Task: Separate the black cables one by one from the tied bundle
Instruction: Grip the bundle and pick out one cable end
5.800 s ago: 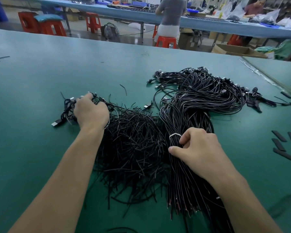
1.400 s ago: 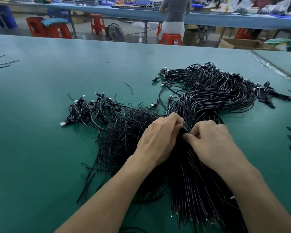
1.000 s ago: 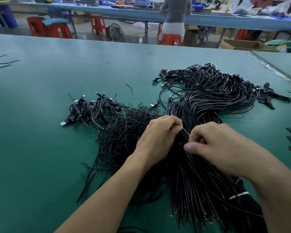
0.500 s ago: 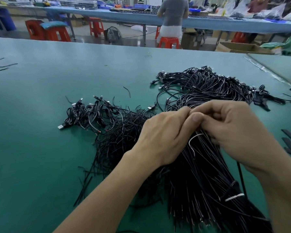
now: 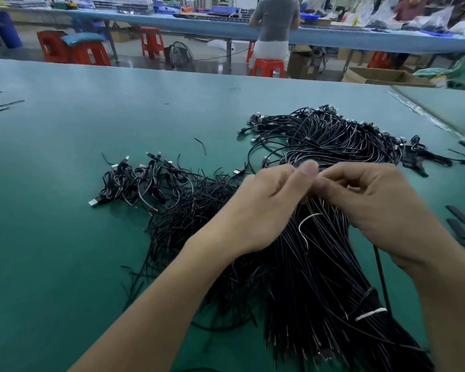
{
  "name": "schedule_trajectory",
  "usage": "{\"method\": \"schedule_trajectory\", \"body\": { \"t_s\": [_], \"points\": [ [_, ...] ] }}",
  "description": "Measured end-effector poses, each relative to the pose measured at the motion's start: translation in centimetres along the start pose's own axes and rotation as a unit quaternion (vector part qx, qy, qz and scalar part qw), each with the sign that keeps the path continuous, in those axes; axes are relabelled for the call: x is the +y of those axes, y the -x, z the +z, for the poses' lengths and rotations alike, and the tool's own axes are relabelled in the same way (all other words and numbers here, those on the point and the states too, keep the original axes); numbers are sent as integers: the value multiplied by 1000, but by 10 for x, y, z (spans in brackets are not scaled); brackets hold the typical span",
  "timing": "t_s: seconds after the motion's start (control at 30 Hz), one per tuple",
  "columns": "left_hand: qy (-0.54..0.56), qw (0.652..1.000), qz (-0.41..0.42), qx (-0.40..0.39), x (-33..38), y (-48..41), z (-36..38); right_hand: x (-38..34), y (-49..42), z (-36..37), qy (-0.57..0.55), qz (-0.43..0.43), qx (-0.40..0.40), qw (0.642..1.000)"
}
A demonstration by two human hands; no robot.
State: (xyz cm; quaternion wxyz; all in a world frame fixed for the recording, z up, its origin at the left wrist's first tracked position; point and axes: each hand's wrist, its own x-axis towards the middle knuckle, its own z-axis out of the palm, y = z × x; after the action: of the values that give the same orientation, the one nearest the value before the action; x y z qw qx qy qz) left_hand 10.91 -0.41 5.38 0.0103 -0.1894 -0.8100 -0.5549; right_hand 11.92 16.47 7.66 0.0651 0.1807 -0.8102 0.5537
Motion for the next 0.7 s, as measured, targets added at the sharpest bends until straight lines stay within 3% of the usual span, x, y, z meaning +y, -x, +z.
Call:
{"method": "schedule_trajectory", "body": {
  "t_s": [0.1, 0.2, 0.27, 0.33, 0.4, 0.47, 0.57, 0.63, 0.7],
  "points": [
    [92, 983, -42, -153, 8, 5, 3, -8, 1, -1, -92, -28, 34, 995],
    [234, 910, -93, -330, 14, 11, 2, -11, 2, -2, -135, -16, 38, 990],
    [346, 860, -103, -361, 16, 12, -1, -8, 2, 2, -150, 7, 23, 988],
    [437, 840, -104, -306, 16, 8, -2, -1, 0, 10, -130, 31, -1, 991],
    [501, 839, -113, -181, 12, 1, -1, 8, -2, 17, -8, 62, -23, 998],
    [543, 828, -129, -56, 4, -6, 0, 13, -2, 22, 126, 89, -80, 985],
    [594, 791, -129, 71, -10, -14, -4, 8, 2, 30, 219, 88, -194, 952],
    [551, 814, -115, 141, -19, -16, -6, 3, 5, 33, 233, 61, -225, 944],
    [450, 872, -96, 170, -24, -14, -3, -1, 7, 32, 232, 25, -215, 948]
  ]
}}
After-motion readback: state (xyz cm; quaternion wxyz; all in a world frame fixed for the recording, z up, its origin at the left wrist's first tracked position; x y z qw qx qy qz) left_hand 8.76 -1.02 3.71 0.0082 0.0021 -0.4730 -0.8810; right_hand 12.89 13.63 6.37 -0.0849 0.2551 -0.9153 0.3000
